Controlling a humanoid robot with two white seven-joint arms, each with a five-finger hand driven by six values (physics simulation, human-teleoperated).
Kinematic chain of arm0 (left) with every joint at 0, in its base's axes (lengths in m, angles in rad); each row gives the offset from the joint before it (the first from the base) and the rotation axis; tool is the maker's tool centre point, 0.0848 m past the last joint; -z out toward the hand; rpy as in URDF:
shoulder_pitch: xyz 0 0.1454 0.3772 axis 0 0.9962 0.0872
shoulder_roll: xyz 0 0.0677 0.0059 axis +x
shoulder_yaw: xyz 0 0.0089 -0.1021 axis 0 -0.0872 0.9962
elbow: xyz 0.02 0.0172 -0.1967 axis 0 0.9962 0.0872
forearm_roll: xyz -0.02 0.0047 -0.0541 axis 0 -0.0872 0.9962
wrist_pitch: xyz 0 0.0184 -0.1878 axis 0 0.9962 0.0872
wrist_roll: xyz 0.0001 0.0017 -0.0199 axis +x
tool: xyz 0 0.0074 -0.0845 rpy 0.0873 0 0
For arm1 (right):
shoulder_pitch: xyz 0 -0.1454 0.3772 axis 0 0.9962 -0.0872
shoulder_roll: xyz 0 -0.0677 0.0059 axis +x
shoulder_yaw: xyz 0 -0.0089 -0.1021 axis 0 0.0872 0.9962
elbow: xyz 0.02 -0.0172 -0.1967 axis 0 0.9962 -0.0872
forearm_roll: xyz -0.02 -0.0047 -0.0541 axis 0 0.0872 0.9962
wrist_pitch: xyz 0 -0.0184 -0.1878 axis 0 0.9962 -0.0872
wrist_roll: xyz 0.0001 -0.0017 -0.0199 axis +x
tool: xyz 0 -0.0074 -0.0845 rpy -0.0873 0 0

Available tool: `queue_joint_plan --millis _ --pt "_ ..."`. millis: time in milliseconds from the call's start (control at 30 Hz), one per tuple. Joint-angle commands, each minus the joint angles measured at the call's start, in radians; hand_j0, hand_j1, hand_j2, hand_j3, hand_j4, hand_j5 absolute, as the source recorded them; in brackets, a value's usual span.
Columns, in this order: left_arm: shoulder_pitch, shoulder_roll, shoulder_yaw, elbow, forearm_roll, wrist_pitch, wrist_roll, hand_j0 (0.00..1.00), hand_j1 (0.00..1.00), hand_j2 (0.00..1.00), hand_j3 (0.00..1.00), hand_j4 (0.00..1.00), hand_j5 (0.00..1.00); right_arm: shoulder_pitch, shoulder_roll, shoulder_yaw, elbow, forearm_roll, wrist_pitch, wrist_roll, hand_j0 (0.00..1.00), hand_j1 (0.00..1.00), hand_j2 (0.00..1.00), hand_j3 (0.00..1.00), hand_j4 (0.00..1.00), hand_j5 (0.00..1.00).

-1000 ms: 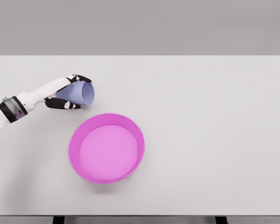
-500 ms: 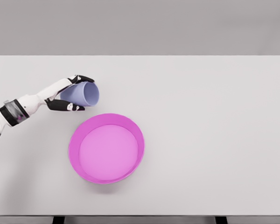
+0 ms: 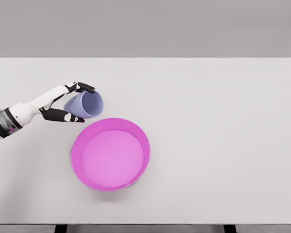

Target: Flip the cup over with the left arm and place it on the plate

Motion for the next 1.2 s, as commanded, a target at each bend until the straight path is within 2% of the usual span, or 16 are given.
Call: queue_joint_plan --millis 0,400,633,1000,1167 --pt "0.005 0.035 0.001 -0.041 0.029 0.002 0.000 0.68 0.68 0.68 0.68 0.68 0.68 0.000 0.000 0.000 0.000 0.000 0.000 -0.001 1.00 1.00 1.00 1.00 1.00 1.00" --pt "0.054 0.060 0.001 -0.133 0.040 0.002 0.000 0.69 0.69 0.69 0.69 0.69 0.69 0.000 0.000 0.000 0.000 0.000 0.000 0.000 1.00 1.00 1.00 1.00 1.00 1.00" --pt "0.080 0.081 -0.001 -0.222 0.070 0.002 0.000 0.69 0.69 0.69 0.69 0.69 0.69 0.000 0.000 0.000 0.000 0.000 0.000 0.000 1.00 1.00 1.00 1.00 1.00 1.00" --pt "0.149 0.081 -0.004 -0.287 0.076 0.002 0.000 0.69 0.69 0.69 0.69 0.69 0.69 0.000 0.000 0.000 0.000 0.000 0.000 -0.001 1.00 1.00 1.00 1.00 1.00 1.00" --pt "0.153 0.081 -0.025 -0.305 0.076 0.002 0.000 0.69 0.69 0.69 0.69 0.69 0.69 0.000 0.000 0.000 0.000 0.000 0.000 0.000 1.00 1.00 1.00 1.00 1.00 1.00"
